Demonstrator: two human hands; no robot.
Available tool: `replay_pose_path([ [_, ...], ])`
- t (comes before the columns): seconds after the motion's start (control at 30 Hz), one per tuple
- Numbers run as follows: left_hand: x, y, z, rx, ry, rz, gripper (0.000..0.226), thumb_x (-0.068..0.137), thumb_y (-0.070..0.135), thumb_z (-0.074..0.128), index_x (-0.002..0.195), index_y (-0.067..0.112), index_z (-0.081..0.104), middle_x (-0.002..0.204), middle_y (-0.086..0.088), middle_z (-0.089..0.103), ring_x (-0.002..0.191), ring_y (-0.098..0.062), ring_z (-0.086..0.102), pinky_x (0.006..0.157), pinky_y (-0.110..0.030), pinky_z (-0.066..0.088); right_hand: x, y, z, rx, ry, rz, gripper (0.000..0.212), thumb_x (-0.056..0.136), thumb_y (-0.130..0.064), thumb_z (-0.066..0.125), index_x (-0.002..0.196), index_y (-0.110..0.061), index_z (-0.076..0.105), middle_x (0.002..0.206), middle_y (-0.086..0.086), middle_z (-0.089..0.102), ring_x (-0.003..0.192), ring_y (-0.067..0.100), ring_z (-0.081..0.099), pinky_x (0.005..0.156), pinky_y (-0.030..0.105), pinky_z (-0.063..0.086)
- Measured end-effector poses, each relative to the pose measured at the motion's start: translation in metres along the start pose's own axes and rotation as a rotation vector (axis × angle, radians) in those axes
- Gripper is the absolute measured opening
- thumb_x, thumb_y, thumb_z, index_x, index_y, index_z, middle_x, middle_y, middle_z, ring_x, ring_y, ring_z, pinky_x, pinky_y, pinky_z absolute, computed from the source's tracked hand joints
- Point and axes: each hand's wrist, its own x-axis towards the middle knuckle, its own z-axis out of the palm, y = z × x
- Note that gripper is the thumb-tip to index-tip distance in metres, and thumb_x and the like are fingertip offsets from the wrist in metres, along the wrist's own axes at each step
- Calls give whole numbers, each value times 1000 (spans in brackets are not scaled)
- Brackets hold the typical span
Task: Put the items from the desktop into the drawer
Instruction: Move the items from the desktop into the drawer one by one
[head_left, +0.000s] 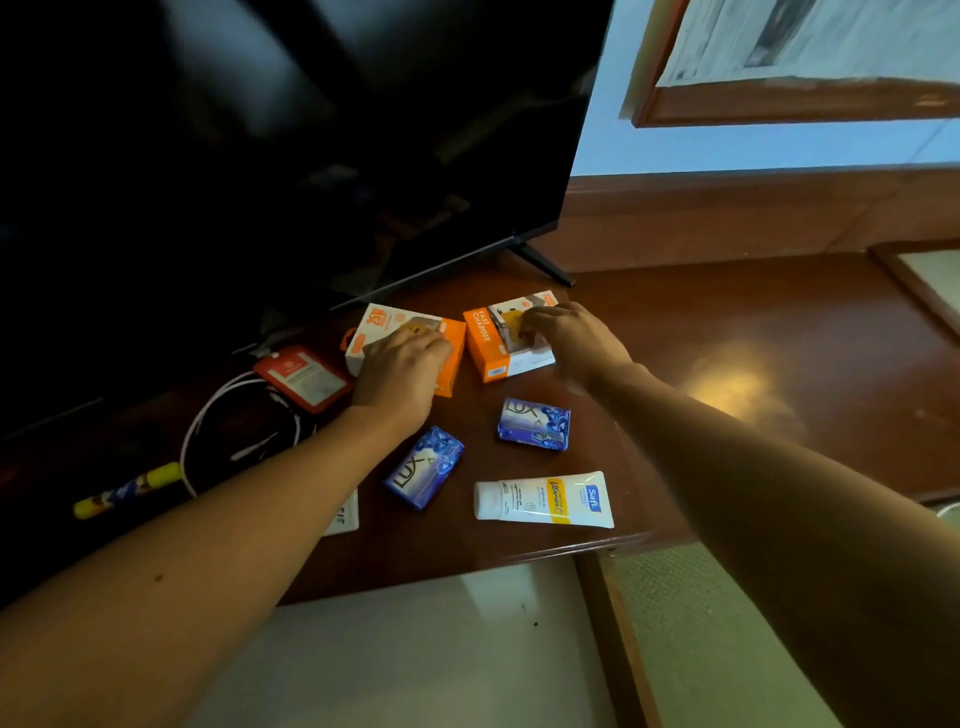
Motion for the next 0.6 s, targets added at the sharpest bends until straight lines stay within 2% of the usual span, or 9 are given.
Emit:
replay_pose_path([
  [0.13, -8, -9, 0, -186, 69, 82, 23, 81, -8, 57, 91, 11, 67, 111, -10, 66, 108, -30, 59, 89, -45, 46, 0, 2, -4, 55, -43, 20, 57, 86, 6, 65, 137, -17, 58, 142, 6, 55, 131, 27, 48, 101, 35, 44],
  [0.2, -10, -10, -2, -247, 76, 68, 25, 82, -8, 57, 83, 16, 64, 105, -9, 67, 108, -30, 59, 91, -48, 49, 2, -4, -4, 136, 27, 134, 46, 87, 2, 64, 128, -19, 65, 145, 7, 52, 132, 29, 45, 102, 39, 42],
  [0.23, -10, -8, -2, -248, 79, 18, 23, 83, -5, 59, 85, 17, 65, 108, -10, 66, 112, -31, 57, 93, -49, 48, 5, -10, -4, 167, 91, 219, 41, 87, -3, 65, 123, -21, 67, 147, 7, 49, 133, 32, 41, 104, 45, 40],
  [0.3, -6, -2, -3, -173, 84, -206, 19, 89, 11, 62, 107, 17, 66, 124, -12, 57, 122, -34, 49, 97, -49, 45, 12, -27, -6, 178, 146, 400, 41, 89, -19, 66, 130, -23, 59, 148, 11, 42, 132, 37, 37, 103, 53, 37],
  [0.37, 1, 6, -9, -110, -17, -496, 39, 96, 40, 53, 132, 24, 54, 139, -15, 41, 130, -38, 37, 100, -54, 41, 20, -48, -5, 182, 61, 557, 50, 94, -42, 56, 139, -22, 46, 147, 15, 34, 131, 41, 36, 98, 56, 38],
  [0.4, 6, 10, -11, -107, -75, -582, 49, 97, 51, 47, 139, 27, 47, 144, -16, 35, 133, -39, 33, 101, -57, 39, 24, -57, -3, 174, 4, 608, 55, 95, -53, 50, 141, -23, 43, 147, 16, 31, 131, 42, 35, 95, 55, 40],
  [0.5, 18, 15, -10, -65, -162, -604, 63, 92, 64, 47, 144, 28, 41, 151, -17, 24, 137, -42, 24, 101, -58, 37, 29, -68, 10, 110, -74, 630, 65, 93, -66, 45, 144, -26, 42, 147, 15, 31, 132, 43, 31, 88, 53, 41],
  [0.6, 21, 19, -8, -88, -221, -547, 59, 94, 56, 53, 144, 27, 43, 153, -14, 20, 138, -42, 20, 103, -58, 37, 31, -62, 9, 99, -111, 592, 61, 93, -61, 50, 144, -29, 43, 150, 14, 32, 134, 43, 27, 94, 56, 37],
])
